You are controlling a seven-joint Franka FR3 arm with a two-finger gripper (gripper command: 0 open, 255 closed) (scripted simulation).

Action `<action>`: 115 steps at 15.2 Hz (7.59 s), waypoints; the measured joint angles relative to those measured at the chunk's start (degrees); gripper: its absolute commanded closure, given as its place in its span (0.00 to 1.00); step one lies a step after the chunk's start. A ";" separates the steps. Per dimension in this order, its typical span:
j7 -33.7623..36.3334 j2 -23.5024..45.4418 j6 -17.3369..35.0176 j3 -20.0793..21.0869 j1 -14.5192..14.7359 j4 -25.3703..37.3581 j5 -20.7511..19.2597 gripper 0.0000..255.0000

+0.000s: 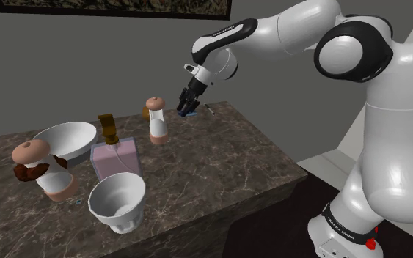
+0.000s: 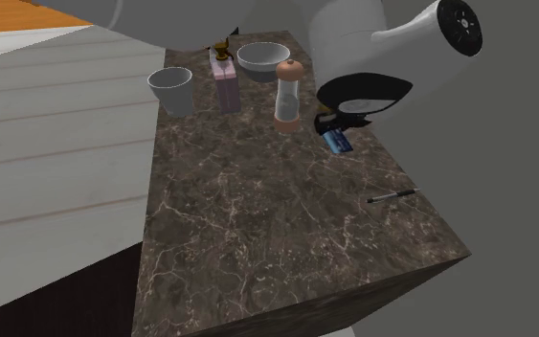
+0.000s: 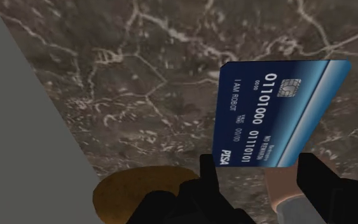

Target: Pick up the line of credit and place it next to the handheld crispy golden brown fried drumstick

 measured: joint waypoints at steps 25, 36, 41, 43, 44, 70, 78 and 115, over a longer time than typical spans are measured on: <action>10.42 -5.90 -12.63 -1.98 0.12 9.74 -6.56 1.00; 16.32 -10.03 -11.73 -0.69 3.82 8.11 -8.90 1.00; 21.71 -14.80 -6.39 1.79 8.54 1.81 -10.92 1.00; 23.81 -15.32 -4.13 2.93 10.23 0.40 -11.41 1.00; 24.93 -15.86 -3.22 3.46 11.03 -0.37 -11.79 1.00; 61.60 -9.73 12.49 15.98 31.55 4.54 -27.58 1.00; 71.83 -1.71 12.21 16.66 37.74 14.75 -33.79 1.00; 64.63 8.50 35.70 19.95 36.40 1.20 -28.99 1.00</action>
